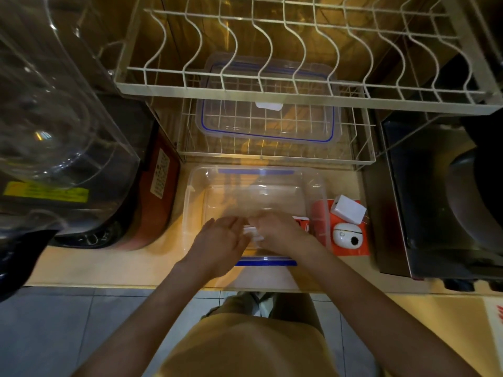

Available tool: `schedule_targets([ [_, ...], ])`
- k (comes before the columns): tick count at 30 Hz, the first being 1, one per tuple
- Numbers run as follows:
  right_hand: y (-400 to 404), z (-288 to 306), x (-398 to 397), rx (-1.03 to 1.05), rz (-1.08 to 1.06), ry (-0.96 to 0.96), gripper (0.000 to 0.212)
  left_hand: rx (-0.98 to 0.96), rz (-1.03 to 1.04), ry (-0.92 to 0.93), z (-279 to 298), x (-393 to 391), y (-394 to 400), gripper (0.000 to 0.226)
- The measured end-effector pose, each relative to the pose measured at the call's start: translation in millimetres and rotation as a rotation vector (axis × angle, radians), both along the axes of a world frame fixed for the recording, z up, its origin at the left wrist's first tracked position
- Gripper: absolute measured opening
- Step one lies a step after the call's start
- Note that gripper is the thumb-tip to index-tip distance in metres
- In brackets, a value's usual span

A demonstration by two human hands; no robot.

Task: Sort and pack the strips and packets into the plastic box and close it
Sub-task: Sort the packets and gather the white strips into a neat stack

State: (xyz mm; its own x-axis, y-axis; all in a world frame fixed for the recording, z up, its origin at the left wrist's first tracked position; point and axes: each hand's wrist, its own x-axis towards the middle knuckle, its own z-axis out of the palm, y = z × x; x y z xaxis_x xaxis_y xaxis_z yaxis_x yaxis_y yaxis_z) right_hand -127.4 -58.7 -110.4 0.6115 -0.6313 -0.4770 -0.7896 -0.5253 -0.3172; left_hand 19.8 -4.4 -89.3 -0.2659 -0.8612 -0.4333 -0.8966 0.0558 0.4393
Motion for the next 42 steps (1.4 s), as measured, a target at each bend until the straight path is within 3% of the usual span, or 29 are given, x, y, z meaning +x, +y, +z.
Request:
schedule_targets([
  [4,2,4,0,0.113,-0.071,-0.061,0.05,-0.028,0.048,-0.051,-1,-6,11,0.079],
  [9,-1,12,-8,0.245,-0.142,-0.1,0.044,-0.065,-0.003,-0.081,-1,-5,7,0.079],
  [12,-2,23,-13,0.403,-0.367,-0.287,0.03,-0.035,-0.016,-0.087,1,-3,2,0.071],
  [15,-7,35,-22,0.436,-0.682,-0.433,0.035,0.031,-0.003,-0.083,1,-1,-3,0.06],
  [20,-20,36,-35,0.562,-0.975,-0.575,0.049,0.129,-0.06,-0.17,-1,0,-11,0.068],
  [26,-9,26,-18,0.586,-0.799,-0.516,0.057,0.206,-0.086,-0.18,3,0,-15,0.073],
  [34,1,20,6,0.436,-0.738,-0.31,0.043,0.134,-0.037,-0.15,-3,1,-15,0.077],
  [38,0,16,10,0.414,-0.571,-0.241,0.05,0.044,-0.007,-0.159,-2,0,-13,0.09],
  [42,-1,21,3,0.456,-0.547,-0.338,0.048,0.033,0.006,-0.203,-3,-2,-13,0.086],
])
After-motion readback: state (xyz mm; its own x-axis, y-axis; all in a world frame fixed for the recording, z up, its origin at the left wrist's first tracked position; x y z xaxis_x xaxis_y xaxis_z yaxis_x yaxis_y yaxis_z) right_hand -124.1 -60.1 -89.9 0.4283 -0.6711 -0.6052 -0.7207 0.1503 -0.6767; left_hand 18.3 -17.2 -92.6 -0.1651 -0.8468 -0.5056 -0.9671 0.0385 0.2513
